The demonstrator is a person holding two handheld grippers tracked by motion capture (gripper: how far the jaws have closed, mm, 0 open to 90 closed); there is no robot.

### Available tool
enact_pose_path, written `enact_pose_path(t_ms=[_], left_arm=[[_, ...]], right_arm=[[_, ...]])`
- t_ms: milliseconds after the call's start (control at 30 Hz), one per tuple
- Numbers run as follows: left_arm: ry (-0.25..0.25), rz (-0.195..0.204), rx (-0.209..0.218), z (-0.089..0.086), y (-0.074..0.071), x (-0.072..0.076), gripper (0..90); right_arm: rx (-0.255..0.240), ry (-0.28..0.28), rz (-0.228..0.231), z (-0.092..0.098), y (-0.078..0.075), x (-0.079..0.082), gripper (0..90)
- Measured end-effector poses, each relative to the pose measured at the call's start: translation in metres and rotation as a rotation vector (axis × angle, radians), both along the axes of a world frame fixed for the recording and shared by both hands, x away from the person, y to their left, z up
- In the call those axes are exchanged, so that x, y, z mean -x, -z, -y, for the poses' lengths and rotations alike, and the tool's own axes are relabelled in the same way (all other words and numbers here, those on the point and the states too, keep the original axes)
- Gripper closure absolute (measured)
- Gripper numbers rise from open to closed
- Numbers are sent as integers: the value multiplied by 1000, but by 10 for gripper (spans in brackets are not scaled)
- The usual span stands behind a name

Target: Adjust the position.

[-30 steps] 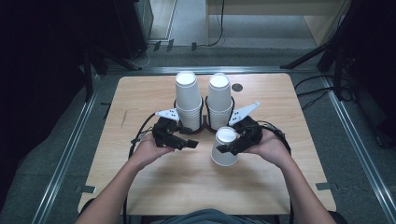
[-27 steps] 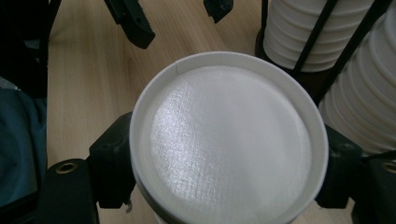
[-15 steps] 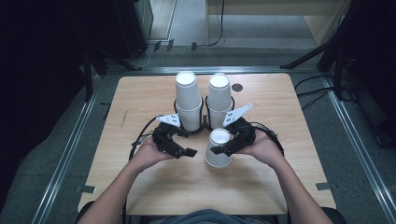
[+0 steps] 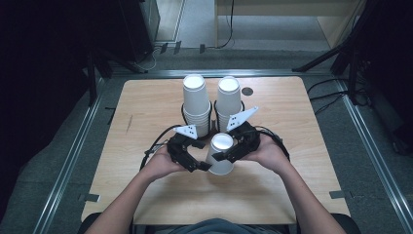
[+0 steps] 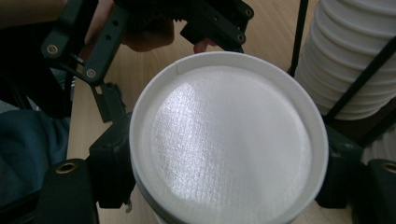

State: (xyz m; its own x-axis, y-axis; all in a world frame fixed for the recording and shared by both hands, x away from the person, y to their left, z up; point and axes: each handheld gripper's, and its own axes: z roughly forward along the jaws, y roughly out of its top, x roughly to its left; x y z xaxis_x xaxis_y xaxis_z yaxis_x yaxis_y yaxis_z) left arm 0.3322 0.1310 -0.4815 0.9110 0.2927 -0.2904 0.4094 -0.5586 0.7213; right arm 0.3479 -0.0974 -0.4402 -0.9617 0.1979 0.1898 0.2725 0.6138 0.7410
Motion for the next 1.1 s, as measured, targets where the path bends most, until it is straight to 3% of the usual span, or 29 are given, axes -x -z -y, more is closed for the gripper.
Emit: enact_pose_path(t_ms=[333,567,600,667,733,933,1100], left_arm=[[35,-3,17,13,3,3,57],[49,11,69,16,1,5,58],[51,19,80,15,0,6,110],[51,35,100,14,-3,8,131],[57,44,87,13,-5,8,153],[65,35,71,12,-6,8,177],[51,7,65,-3,-8,2,177]], right_arm=[[-59,-21,-19,-5,-6,2,238],[-124,-30,-43,-6,-11,4,239],[-138,-34,-45,-6,-13,4,239],[-152,-34,-53,-5,-14,4,241],[-161,-34,-60,-3,-13,3,241],[-155,-37,-71,-3,-12,2,212],[-135,-34,-73,3,-13,1,149]])
